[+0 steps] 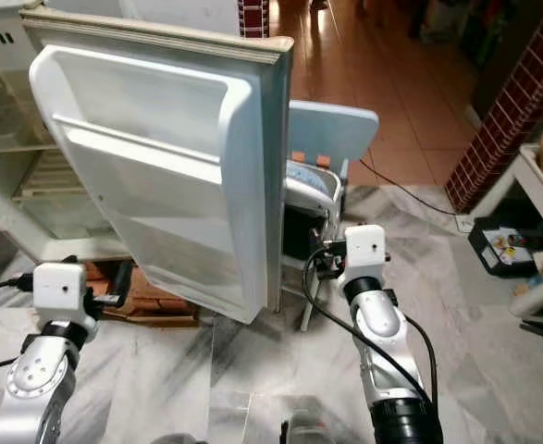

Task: Restocking fridge

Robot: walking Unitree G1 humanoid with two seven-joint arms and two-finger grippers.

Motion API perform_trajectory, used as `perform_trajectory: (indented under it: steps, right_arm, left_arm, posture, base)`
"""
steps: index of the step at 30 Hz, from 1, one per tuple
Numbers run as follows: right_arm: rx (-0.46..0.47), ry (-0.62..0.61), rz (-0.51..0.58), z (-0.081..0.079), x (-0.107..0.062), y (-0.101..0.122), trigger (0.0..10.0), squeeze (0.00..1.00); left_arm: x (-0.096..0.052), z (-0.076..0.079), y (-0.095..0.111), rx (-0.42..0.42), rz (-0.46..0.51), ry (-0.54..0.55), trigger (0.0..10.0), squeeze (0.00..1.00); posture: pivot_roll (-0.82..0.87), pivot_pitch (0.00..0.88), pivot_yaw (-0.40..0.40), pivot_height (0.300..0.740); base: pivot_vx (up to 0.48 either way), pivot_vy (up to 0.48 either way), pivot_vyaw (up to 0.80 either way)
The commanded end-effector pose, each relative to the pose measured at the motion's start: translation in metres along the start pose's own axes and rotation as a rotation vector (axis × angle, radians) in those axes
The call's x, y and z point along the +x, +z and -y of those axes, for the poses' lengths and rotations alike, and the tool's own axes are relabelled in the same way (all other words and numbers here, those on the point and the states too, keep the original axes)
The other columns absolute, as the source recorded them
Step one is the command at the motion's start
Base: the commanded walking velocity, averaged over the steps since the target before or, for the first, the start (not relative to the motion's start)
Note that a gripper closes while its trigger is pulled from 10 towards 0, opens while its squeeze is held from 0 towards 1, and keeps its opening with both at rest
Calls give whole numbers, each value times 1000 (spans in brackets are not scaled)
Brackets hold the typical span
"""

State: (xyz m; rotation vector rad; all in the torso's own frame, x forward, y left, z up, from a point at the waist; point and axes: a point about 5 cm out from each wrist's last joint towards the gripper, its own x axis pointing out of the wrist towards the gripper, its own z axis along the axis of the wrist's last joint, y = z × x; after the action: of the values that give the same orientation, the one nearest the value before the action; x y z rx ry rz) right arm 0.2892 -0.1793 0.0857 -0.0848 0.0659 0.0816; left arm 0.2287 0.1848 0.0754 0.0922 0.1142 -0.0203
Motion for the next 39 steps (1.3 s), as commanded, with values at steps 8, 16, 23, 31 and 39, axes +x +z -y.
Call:
perform_trajectory:
  steps: [8, 16, 23, 31, 39]
  right_arm:
    - [21, -25, 15, 2, 3, 2, 10000, 0]
    - [28, -22, 20, 0, 6, 2, 10000, 0]
    - [21, -13, 24, -1, 7, 2, 10000, 0]
    - [-3, 23, 31, -6, 9, 3, 10000, 0]
    - [3, 20, 35, -9, 10, 1, 10000, 0]
  left_arm:
    - [-3, -5, 1, -3, -10, -11, 10000, 0]
    - [-8, -7, -1, 2, -13, -31, 10000, 0]
    - [-6, -3, 0, 4, -12, -42, 10000, 0]
    - [-7, -8, -2, -13, -26, 2, 10000, 0]
    - [-26, -6, -18, -96, -112, 1, 10000, 0]
  posture:
    - [-37, 75, 53, 740]
    - [-29, 76, 53, 740]
    - [-33, 76, 53, 740]
    - [-30, 74, 57, 740]
    - [-17, 63, 40, 740]
  base:
    - [80, 0, 0]
    - [0, -124, 0]
    - [0, -448, 0]
    - [0, 0, 455]
    - [0, 0, 800]
